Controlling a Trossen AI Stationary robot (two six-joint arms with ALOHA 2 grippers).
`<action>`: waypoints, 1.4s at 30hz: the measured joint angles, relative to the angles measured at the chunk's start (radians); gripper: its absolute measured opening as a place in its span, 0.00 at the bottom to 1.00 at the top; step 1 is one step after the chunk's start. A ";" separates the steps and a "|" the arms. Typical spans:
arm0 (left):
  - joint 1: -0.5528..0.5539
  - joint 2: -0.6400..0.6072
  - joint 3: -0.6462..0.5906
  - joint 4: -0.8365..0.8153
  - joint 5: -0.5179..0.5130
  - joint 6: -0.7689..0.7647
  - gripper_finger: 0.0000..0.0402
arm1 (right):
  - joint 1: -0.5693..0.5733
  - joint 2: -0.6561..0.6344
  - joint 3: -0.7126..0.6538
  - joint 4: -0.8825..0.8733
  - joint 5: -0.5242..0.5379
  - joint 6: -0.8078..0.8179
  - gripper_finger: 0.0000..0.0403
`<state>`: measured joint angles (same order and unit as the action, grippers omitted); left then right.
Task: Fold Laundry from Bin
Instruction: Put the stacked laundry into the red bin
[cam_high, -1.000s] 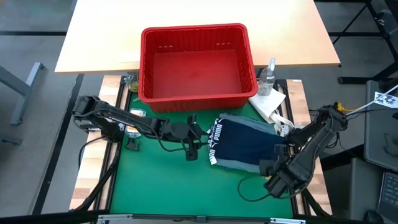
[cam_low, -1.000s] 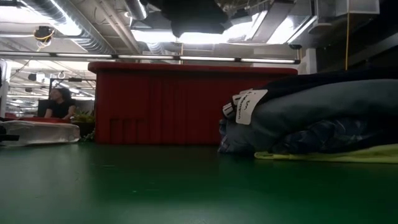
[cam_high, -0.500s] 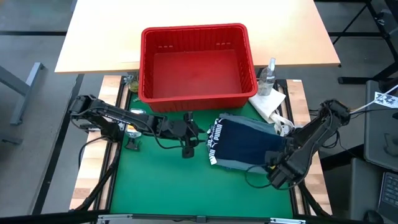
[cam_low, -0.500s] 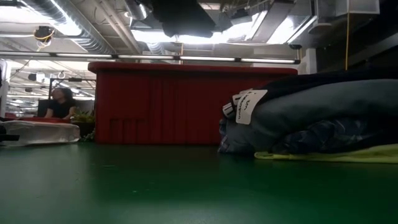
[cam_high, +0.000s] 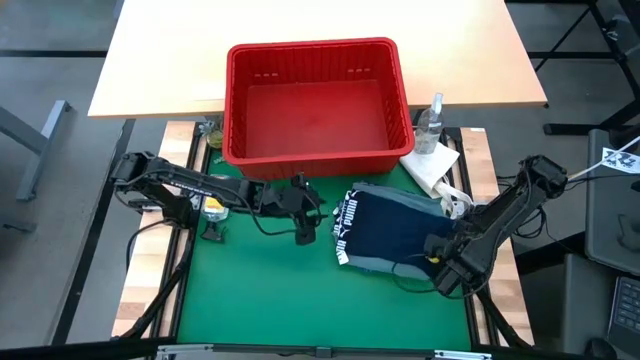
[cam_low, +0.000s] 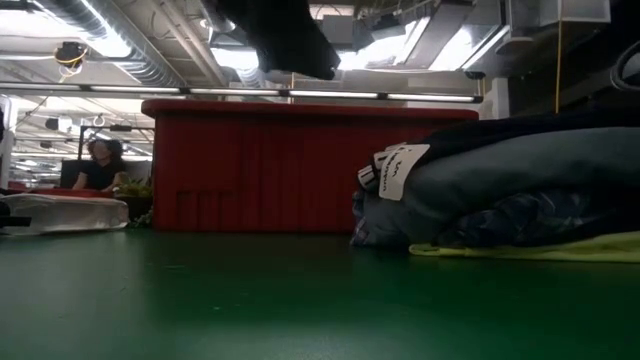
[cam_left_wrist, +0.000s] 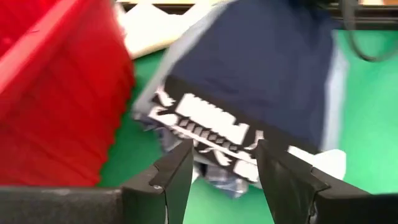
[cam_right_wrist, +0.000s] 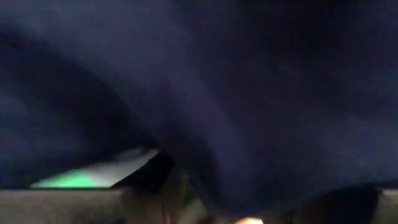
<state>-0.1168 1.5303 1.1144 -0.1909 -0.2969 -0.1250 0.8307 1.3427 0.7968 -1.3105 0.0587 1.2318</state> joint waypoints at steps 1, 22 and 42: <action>0.011 0.000 0.000 -0.001 0.000 -0.006 0.42 | 0.000 0.000 -0.016 0.040 0.012 0.001 0.39; 0.120 0.000 0.001 -0.309 0.108 -0.239 0.37 | -0.169 0.003 -0.230 0.831 0.034 -0.166 0.39; -0.072 0.001 0.001 -0.558 0.279 -0.512 0.37 | -0.170 -0.066 -0.087 1.058 -0.088 -0.482 0.39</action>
<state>-0.1887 1.5314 1.1152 -0.7489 -0.0179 -0.6372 0.6611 1.2769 0.7094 -0.2521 -0.0292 0.7503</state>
